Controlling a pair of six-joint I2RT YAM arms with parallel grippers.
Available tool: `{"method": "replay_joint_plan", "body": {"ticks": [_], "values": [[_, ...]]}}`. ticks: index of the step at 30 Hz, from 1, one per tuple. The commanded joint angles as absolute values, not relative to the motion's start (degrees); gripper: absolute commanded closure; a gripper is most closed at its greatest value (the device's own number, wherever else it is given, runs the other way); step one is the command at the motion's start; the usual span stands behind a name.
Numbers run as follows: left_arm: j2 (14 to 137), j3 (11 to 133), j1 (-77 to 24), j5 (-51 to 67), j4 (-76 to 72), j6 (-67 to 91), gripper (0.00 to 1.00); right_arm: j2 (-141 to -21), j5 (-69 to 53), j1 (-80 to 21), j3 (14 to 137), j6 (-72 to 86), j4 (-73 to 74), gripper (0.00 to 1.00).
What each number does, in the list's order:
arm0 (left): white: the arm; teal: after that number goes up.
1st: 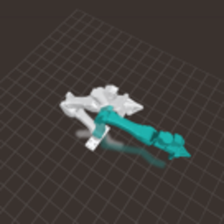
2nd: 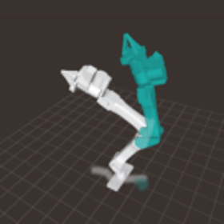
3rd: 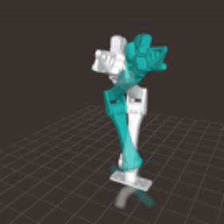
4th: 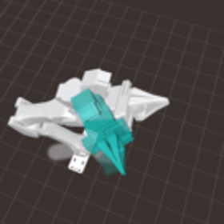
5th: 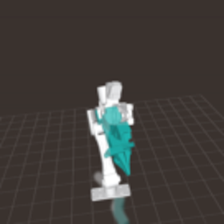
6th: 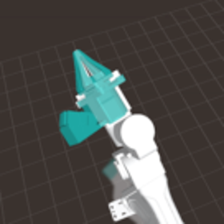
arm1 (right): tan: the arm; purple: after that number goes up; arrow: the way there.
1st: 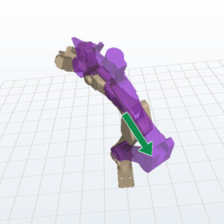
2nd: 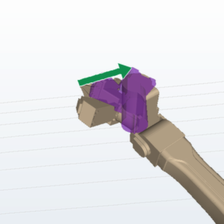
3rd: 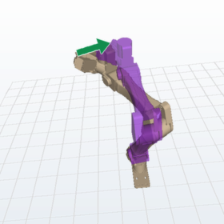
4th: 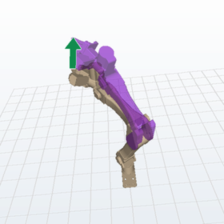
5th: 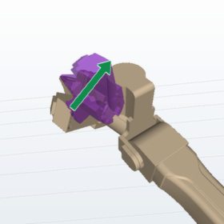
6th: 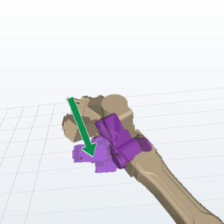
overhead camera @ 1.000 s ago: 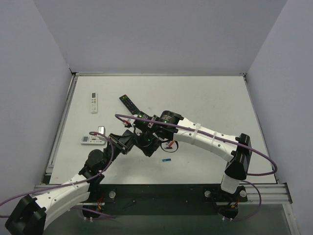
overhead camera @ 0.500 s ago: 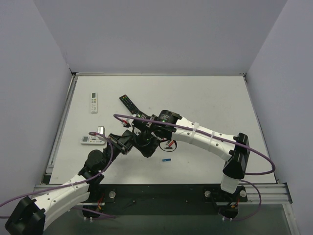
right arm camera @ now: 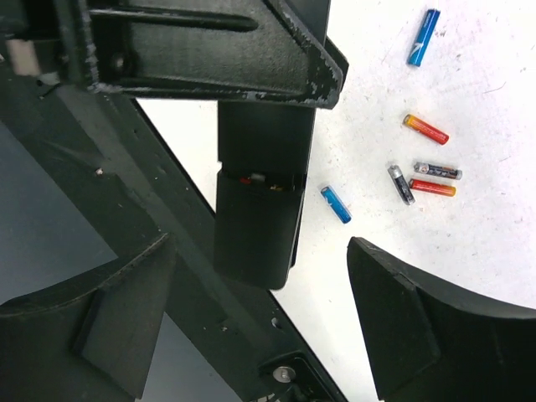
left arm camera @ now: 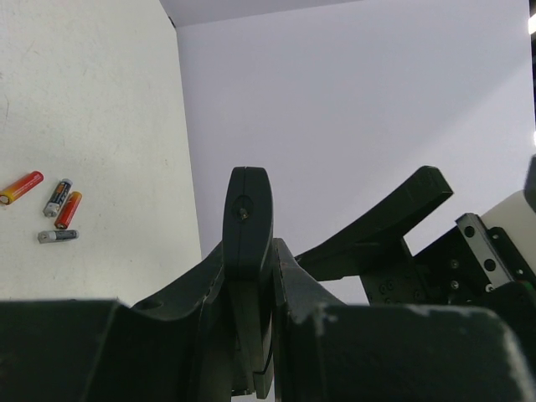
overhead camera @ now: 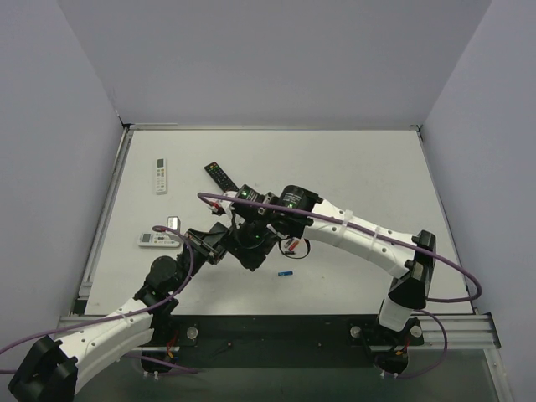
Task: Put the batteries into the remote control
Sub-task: Load the battery cover into the remote control.
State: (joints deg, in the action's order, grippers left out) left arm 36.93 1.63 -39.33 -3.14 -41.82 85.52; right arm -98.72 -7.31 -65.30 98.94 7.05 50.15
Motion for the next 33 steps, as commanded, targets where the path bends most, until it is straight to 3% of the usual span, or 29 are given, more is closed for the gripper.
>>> {"method": "replay_joint_plan", "body": {"ticks": [1, 16, 33], "values": [[36.9, 1.7, -39.6, -2.6, -43.9, 86.0, 1.0, -92.6, -9.1, -65.6, 101.0, 2.2, 50.9, 0.21], [38.2, 4.5, -39.6, 1.3, -42.5, 86.0, 1.0, -72.4, -26.4, -65.8, 76.7, -29.5, 31.4, 0.22], [38.1, 6.0, -39.6, 3.3, -41.7, 85.5, 1.0, -76.9, -30.2, -66.3, 74.3, -39.5, 29.3, 0.34]]}}
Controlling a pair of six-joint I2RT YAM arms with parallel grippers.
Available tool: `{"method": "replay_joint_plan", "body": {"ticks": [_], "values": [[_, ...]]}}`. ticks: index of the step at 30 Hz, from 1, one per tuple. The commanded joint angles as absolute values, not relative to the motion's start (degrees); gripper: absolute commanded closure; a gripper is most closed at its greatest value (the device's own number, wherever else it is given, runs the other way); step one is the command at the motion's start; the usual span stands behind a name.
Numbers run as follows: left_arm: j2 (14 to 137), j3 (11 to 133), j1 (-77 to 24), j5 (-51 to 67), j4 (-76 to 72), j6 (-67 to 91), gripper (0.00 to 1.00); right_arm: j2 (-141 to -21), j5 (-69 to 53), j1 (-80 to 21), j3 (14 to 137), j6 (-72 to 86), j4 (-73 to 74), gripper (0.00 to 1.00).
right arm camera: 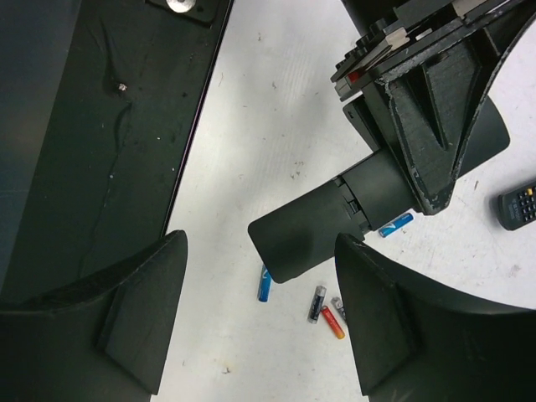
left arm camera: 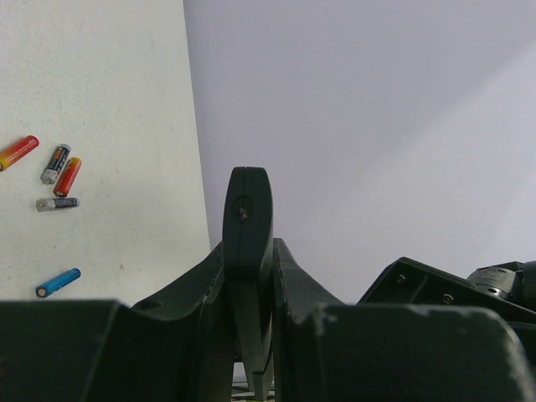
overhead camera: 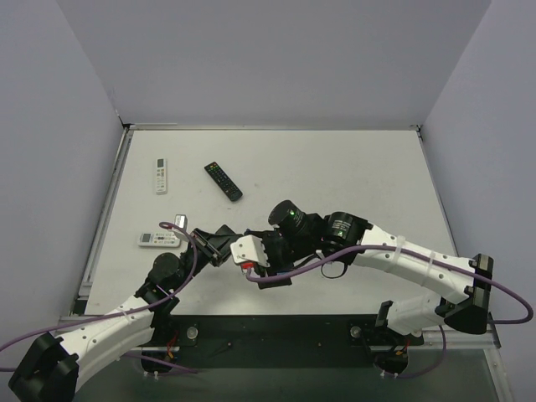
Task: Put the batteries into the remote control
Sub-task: Load the battery cover into the remote control.
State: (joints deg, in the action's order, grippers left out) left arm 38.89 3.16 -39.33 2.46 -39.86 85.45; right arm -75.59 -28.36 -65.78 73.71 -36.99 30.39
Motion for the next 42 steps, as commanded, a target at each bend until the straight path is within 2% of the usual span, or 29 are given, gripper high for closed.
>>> {"method": "replay_joint_plan", "body": {"ticks": [1, 16, 34, 42], "values": [[38.1, 6.0, -39.6, 3.4, -41.7, 85.6, 1.0, -77.1, -30.1, -66.3, 74.3, -39.5, 29.3, 0.36], [36.6, 6.1, -39.6, 3.5, -41.8, 85.9, 1.0, -79.9, -27.3, -66.3, 71.6, -40.1, 29.3, 0.4], [36.3, 7.3, -39.6, 5.2, -44.4, 86.6, 1.0, -82.7, -24.6, -66.4, 69.8, -40.0, 28.9, 0.54], [35.4, 7.6, -39.6, 5.4, -46.0, 88.3, 1.0, -83.6, -22.8, -66.8, 67.6, -40.3, 27.7, 0.55]]}}
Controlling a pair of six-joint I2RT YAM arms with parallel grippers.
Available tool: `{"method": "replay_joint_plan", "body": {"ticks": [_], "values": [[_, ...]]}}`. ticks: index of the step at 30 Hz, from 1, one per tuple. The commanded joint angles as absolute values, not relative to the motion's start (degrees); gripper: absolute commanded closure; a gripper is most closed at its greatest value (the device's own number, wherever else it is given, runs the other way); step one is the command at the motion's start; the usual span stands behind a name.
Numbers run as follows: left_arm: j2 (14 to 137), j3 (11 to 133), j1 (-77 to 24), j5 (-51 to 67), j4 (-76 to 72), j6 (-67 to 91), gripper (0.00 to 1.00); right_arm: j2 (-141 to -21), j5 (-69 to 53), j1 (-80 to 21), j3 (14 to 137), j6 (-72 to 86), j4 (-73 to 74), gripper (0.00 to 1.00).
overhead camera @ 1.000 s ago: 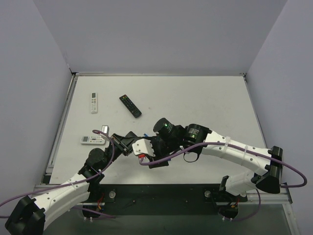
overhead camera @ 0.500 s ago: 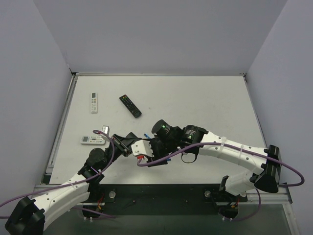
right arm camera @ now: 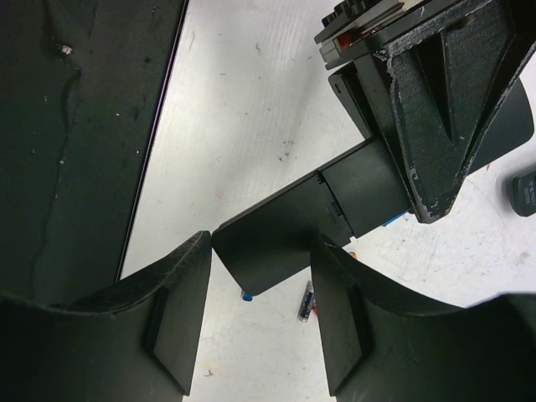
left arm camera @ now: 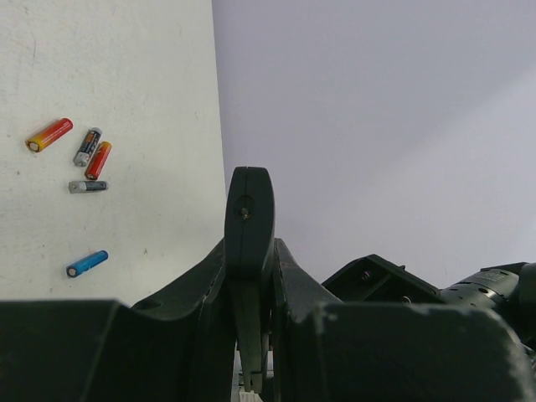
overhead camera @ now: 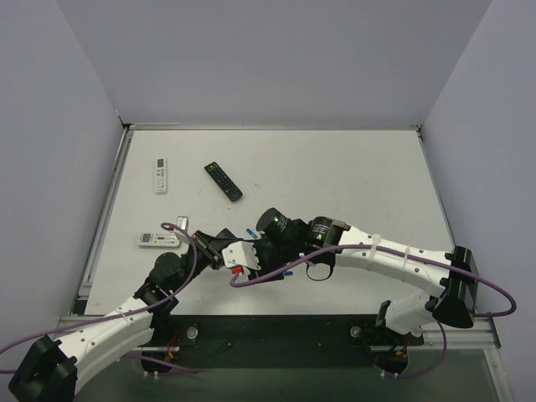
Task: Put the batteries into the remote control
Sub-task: Load the battery cover into the remote control.
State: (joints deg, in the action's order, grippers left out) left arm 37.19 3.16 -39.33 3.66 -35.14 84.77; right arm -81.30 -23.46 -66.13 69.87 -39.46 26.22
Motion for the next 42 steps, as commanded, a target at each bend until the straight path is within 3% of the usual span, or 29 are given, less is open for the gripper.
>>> {"method": "replay_joint_plan", "body": {"ticks": [1, 33, 37, 42], "values": [[35.2, 7.6, -39.6, 5.4, -45.8, 88.3, 1.0, -83.6, -22.9, -66.8, 67.2, -40.3, 27.9, 0.55], [36.3, 10.2, -39.7, 9.3, -50.8, 88.9, 1.0, -88.2, -22.1, -63.7, 66.6, -39.8, 14.3, 0.58], [36.4, 9.7, -39.7, 8.8, -49.0, 87.0, 1.0, -88.0, -23.6, -63.8, 67.2, -37.1, 14.4, 0.5], [35.0, 9.4, -39.5, 3.1, -36.3, 81.3, 1.0, -83.1, -24.3, -63.7, 68.3, -26.1, 13.5, 0.32]]}}
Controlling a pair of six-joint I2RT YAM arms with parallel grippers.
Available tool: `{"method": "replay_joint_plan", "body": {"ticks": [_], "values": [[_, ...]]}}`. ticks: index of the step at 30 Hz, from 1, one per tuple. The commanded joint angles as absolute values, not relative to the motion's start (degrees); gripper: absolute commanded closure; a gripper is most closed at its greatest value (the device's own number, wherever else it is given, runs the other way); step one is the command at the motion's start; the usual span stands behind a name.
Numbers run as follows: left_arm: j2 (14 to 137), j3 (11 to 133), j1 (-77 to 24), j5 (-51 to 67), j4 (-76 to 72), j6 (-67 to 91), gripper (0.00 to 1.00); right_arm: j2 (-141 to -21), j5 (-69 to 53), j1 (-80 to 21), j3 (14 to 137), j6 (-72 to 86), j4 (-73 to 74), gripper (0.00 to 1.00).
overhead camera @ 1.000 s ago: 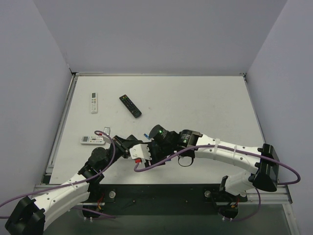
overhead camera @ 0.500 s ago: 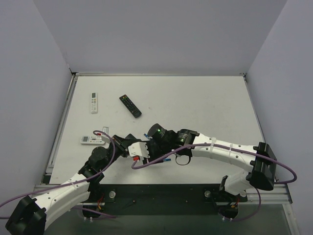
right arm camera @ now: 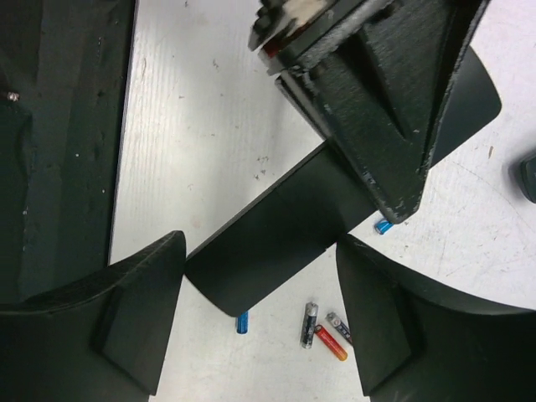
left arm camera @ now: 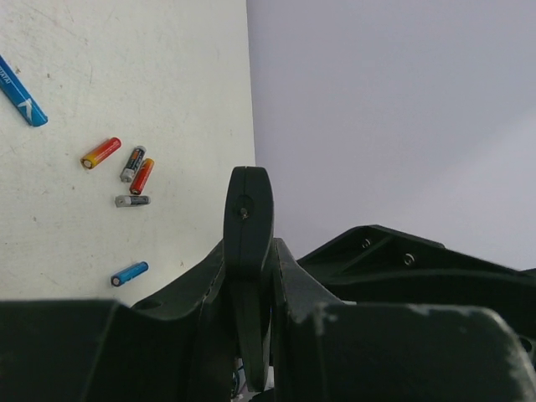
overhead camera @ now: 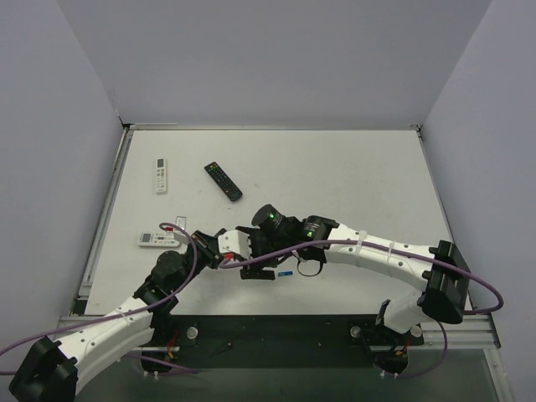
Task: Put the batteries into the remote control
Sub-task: Load the battery cover into the remote control, then place the remote control at the center of the board.
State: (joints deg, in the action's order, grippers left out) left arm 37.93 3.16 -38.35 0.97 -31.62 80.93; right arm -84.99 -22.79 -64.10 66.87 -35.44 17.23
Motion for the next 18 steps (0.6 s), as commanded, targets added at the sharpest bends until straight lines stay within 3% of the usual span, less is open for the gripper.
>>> {"method": "replay_joint_plan", "body": {"ticks": [1, 8, 13, 18], "values": [[34.9, 9.5, -39.3, 2.2, -34.6, 80.2, 1.0, -82.0, -24.2, -63.6, 68.4, -24.1, 13.4, 0.3], [37.8, 10.3, -39.1, -0.4, -32.7, 79.7, 1.0, -76.7, -13.8, -63.1, 68.1, -6.1, 12.4, 0.13], [38.9, 11.8, -39.1, 0.0, -32.7, 79.1, 1.0, -78.0, -8.5, -63.1, 68.9, 1.9, 15.7, 0.12], [39.5, 12.6, -39.1, 0.0, -32.6, 78.7, 1.0, -79.6, -5.2, -63.1, 68.8, 6.8, 17.1, 0.18]]}}
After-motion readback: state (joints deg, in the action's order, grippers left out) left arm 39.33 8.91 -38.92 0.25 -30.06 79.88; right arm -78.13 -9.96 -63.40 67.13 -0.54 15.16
